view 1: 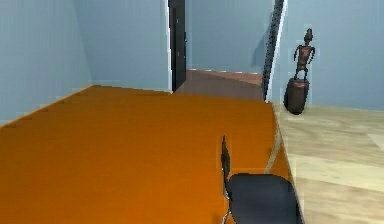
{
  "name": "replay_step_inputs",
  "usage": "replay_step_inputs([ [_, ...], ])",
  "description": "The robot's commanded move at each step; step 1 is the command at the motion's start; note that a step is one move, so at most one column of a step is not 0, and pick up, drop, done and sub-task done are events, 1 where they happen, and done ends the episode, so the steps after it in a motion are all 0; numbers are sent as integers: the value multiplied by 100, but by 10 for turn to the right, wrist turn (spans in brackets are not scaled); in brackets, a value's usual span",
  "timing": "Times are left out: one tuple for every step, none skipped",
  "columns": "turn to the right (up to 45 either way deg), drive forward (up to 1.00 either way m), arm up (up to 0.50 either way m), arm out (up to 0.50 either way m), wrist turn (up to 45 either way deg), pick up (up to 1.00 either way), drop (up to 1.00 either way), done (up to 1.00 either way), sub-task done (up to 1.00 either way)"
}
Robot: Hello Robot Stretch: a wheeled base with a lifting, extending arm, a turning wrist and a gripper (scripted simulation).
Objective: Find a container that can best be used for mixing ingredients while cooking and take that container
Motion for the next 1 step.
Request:
replay_step_inputs([
  [0, 0, 0, 0, 0, 100, 0, 0, 0],
])
